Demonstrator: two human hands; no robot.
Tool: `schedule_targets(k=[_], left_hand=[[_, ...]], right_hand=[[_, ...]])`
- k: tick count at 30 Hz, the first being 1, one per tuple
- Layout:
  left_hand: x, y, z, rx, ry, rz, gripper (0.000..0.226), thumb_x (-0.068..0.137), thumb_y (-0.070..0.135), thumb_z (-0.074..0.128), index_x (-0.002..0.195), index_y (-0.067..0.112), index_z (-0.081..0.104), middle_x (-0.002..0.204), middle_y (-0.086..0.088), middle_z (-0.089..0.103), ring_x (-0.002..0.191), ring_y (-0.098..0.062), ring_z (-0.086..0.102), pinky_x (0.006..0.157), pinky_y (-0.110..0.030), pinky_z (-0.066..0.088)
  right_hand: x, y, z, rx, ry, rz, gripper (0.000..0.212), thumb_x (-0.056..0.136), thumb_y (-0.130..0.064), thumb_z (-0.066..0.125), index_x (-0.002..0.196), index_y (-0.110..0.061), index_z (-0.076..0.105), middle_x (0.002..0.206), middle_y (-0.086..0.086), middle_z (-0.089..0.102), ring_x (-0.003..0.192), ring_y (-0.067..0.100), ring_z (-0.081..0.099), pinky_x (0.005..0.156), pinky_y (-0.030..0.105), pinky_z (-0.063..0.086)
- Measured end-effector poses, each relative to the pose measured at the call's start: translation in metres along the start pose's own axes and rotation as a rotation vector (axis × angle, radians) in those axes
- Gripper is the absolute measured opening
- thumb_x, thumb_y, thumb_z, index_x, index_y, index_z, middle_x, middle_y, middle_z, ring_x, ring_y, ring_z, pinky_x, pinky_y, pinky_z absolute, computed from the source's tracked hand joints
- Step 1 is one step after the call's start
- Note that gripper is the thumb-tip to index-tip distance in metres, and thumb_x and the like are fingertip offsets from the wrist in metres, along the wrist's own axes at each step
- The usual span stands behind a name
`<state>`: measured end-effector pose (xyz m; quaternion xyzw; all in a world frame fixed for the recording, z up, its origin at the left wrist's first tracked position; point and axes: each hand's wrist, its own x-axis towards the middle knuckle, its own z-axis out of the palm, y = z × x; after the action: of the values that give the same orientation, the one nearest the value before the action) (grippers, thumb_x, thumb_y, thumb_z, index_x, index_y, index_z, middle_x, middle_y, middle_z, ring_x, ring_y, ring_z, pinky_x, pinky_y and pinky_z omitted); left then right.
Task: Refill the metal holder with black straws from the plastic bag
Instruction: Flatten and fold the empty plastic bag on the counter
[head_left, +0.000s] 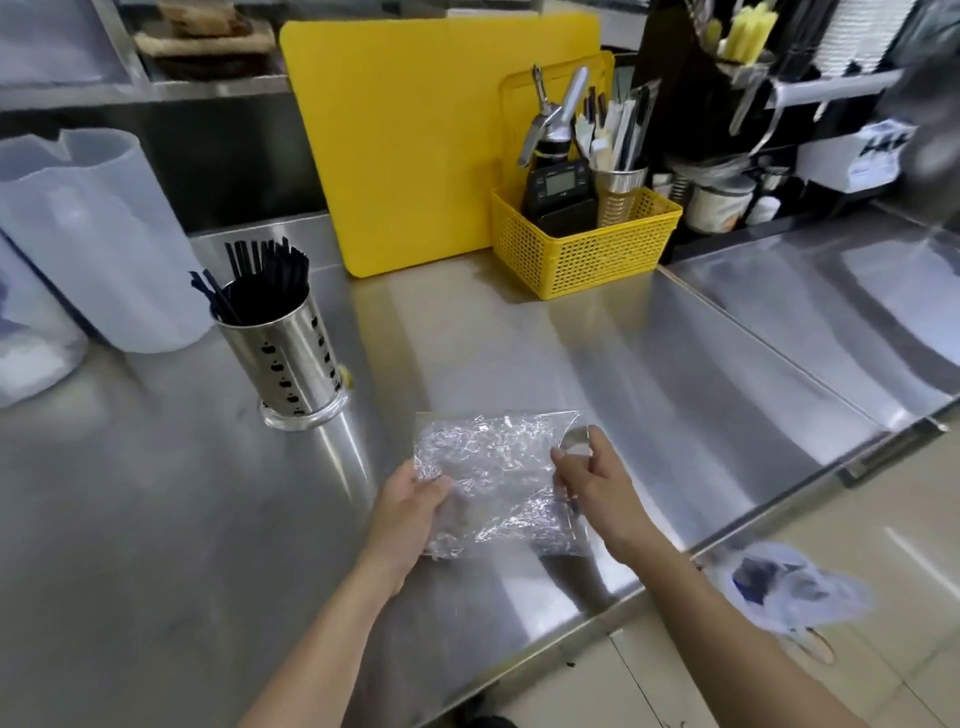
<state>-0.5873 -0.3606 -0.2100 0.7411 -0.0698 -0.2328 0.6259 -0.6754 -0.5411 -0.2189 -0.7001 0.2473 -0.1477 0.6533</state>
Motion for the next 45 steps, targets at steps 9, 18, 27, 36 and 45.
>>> schedule_targets(k=[9, 18, 27, 36, 45], left_hand=[[-0.014, 0.011, 0.045, -0.014, -0.135, -0.058, 0.022, 0.086, 0.005, 0.056, 0.070, 0.018, 0.050, 0.071, -0.009, 0.062, 0.065, -0.022, 0.064, 0.069, -0.043, 0.052], [-0.004, 0.033, 0.176, -0.065, -0.226, -0.036, 0.009, 0.086, 0.005, 0.056, 0.079, 0.012, 0.055, 0.061, 0.000, 0.065, 0.048, -0.014, 0.061, 0.045, -0.027, 0.050], [-0.021, 0.032, 0.375, -0.138, -0.107, -0.030, 0.005, 0.086, 0.006, 0.057, 0.085, 0.002, 0.056, 0.064, -0.003, 0.064, 0.051, -0.011, 0.063, 0.040, -0.021, 0.047], [-0.046, -0.002, 0.487, -0.071, -0.170, -0.026, 0.018, 0.086, 0.009, 0.058, 0.090, 0.026, 0.054, 0.091, 0.003, 0.068, 0.072, -0.008, 0.068, 0.056, -0.017, 0.050], [-0.028, -0.097, 0.562, 0.365, -0.353, -0.037, 0.037, 0.081, 0.009, 0.063, 0.112, 0.024, 0.050, 0.118, -0.003, 0.043, 0.099, -0.026, 0.054, 0.091, -0.046, 0.048]], right_hand=[[-0.030, 0.005, -0.048, -0.045, 0.148, -0.025, 0.009, 0.092, -0.017, 0.052, 0.088, -0.024, 0.047, 0.043, 0.000, 0.053, 0.042, 0.022, 0.045, 0.039, 0.027, 0.035], [-0.013, 0.018, -0.173, 0.002, 0.328, -0.093, 0.010, 0.088, -0.019, 0.059, 0.094, -0.021, 0.051, 0.043, -0.005, 0.049, 0.039, 0.011, 0.043, 0.039, 0.023, 0.038], [-0.004, 0.040, -0.373, 0.109, 0.288, -0.029, 0.027, 0.088, -0.005, 0.057, 0.113, -0.009, 0.049, 0.062, 0.003, 0.054, 0.049, 0.007, 0.050, 0.049, 0.020, 0.043], [-0.033, 0.088, -0.475, 0.036, 0.411, 0.057, 0.032, 0.085, -0.007, 0.061, 0.108, -0.024, 0.047, 0.068, 0.001, 0.055, 0.049, 0.007, 0.054, 0.043, 0.021, 0.044], [-0.024, 0.198, -0.519, -0.160, 0.537, 0.260, 0.020, 0.089, -0.012, 0.053, 0.096, -0.030, 0.050, 0.075, 0.001, 0.050, 0.053, 0.023, 0.052, 0.045, 0.030, 0.043]])
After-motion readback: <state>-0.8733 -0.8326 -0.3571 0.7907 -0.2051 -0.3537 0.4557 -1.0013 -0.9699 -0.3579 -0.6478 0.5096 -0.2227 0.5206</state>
